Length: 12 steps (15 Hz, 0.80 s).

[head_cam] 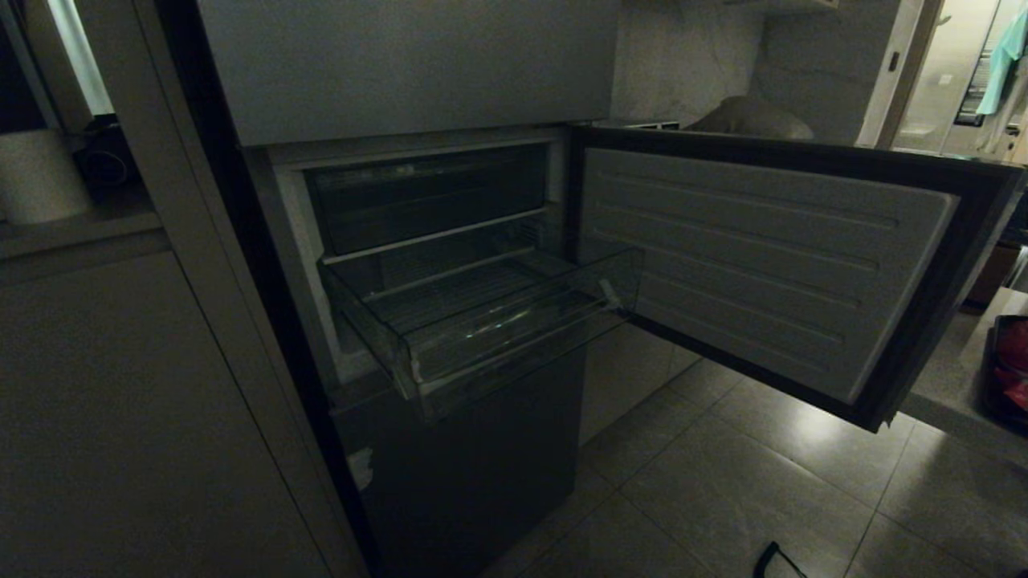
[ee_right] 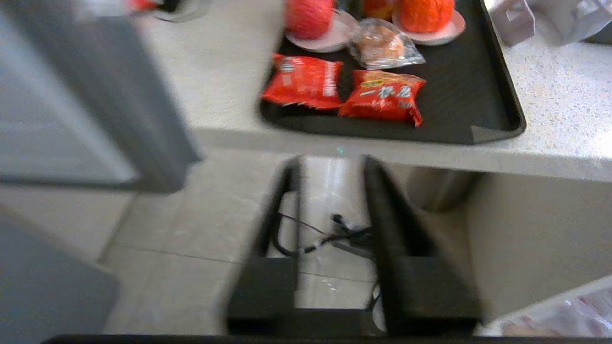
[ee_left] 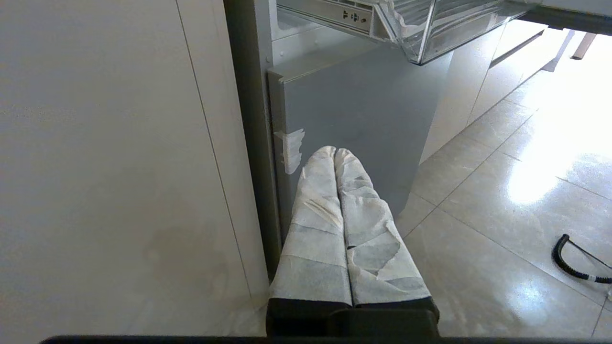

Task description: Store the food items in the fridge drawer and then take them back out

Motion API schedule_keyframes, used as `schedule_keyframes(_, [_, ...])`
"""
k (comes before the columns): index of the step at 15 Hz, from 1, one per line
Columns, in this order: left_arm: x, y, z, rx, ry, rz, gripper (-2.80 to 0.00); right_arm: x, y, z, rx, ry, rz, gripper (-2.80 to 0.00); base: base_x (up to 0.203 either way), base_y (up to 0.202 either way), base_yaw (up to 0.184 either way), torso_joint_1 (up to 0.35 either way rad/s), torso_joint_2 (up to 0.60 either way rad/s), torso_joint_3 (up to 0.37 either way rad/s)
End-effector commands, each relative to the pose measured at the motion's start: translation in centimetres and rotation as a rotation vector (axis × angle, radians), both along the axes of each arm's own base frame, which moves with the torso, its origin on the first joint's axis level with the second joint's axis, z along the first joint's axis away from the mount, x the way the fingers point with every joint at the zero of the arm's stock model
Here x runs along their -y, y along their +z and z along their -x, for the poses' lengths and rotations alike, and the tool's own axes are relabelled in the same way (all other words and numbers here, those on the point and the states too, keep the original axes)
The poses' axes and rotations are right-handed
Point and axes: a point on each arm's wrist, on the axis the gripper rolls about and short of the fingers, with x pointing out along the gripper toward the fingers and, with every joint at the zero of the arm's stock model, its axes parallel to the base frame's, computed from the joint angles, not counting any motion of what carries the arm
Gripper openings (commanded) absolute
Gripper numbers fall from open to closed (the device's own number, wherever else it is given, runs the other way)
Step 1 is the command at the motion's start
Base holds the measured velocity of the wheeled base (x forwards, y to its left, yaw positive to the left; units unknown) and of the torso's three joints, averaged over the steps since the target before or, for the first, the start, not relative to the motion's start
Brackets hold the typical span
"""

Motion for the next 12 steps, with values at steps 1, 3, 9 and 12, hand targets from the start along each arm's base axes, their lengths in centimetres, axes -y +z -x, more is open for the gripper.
schedule_keyframes(1, [0.0,0.0,0.0,-0.002,0.001,0.000,-2.80,3.4,-2.2,-4.1,-0.103,-0.035,-0.056,0.00,0.000,0.000,0.000,0.000,0.00,0.000])
schedule_keyframes(3, [0.0,0.0,0.0,-0.002,0.001,0.000,-2.80,5.3,-3.2,-6.4,-0.114,-0.040,-0.050,0.00,0.000,0.000,0.000,0.000,0.00,0.000])
schedule_keyframes(9, [0.0,0.0,0.0,-0.002,0.001,0.000,-2.80,13.9,-5.1,-12.7,-0.081,-0.135,0.009,0.00,0.000,0.000,0.000,0.000,0.00,0.000])
schedule_keyframes(12, [0.0,0.0,0.0,-0.002,0.001,0.000,-2.80,18.3,-5.0,-13.1,-0.048,-0.198,0.032,0.00,0.000,0.000,0.000,0.000,0.00,0.000])
